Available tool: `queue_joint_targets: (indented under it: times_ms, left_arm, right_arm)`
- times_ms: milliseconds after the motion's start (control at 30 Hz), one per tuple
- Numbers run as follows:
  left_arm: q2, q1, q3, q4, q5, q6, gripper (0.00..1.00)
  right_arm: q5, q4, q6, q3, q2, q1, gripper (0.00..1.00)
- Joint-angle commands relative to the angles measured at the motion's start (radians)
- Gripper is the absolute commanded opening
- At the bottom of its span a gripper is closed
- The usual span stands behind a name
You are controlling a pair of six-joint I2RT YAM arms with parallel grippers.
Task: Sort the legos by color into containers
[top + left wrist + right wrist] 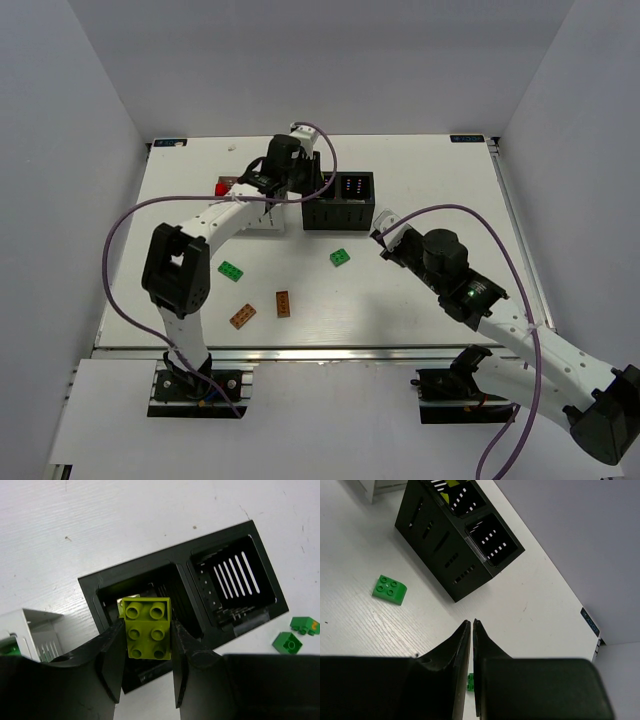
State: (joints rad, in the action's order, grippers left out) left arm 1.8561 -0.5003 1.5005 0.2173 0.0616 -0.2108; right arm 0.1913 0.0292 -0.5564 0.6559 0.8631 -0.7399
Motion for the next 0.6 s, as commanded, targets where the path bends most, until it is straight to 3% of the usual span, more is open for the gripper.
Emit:
queue_joint_targets:
  times_ms: [0, 167, 367, 567]
  left_arm:
    - [0.009, -0.010, 0.095, 0.027, -0.029, -0.002, 0.23]
    - [0.058, -0.026, 0.153, 0.066, -0.048, 0.002, 0.44]
    - [0.094, -0.032, 0.199, 0.106, -0.080, 0.004, 0.52]
    - [0.086, -0.041, 0.199, 0.123, -0.080, 0.007, 0.53]
  right_arm:
    - [-0.009, 0.051, 0.012, -0.004, -0.003, 0.005, 0.12]
    - [-0.015, 0.046, 0.012, -0.006, 0.001, 0.008, 0.12]
    - [-0.024, 0.040, 0.013, -0.004, -0.001, 0.010, 0.12]
    - [-0.043, 0.032, 0.019, -0.001, 0.001, 0.013, 0.14]
